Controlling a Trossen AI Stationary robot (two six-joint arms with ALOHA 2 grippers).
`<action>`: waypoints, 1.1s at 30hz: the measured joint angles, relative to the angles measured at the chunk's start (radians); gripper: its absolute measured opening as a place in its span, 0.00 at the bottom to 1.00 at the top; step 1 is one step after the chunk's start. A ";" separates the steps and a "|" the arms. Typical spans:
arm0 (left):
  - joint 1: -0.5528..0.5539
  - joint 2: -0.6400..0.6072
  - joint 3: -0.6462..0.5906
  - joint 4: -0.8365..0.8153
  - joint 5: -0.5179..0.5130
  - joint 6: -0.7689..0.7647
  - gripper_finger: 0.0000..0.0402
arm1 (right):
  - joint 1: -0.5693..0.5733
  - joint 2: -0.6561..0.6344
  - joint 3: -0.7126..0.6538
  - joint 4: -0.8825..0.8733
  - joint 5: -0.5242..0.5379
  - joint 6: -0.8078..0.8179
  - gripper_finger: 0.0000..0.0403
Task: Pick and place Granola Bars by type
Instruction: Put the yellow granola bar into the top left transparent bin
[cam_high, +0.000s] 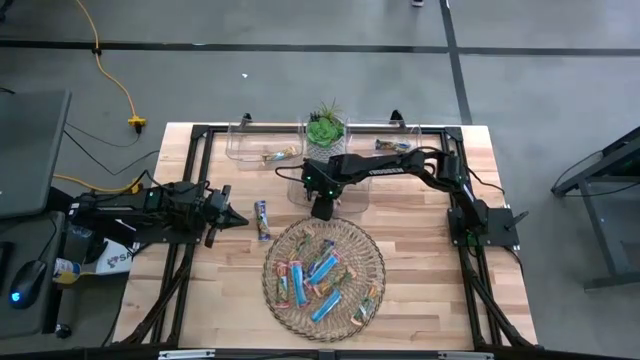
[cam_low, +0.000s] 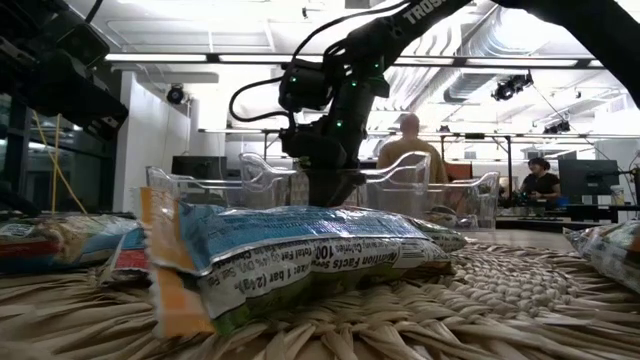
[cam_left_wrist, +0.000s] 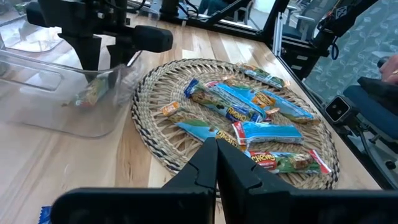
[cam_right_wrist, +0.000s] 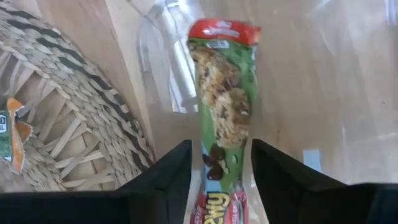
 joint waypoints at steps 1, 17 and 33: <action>0.000 0.000 0.000 0.000 0.000 0.000 0.00 | 0.000 -0.002 0.000 -0.003 0.000 0.000 0.39; 0.000 0.000 0.000 0.000 -0.003 0.000 0.00 | -0.001 -0.171 0.000 -0.019 0.063 0.025 0.43; 0.000 0.000 0.000 0.000 -0.003 0.000 0.00 | 0.076 -0.375 0.000 -0.007 -0.162 0.318 0.43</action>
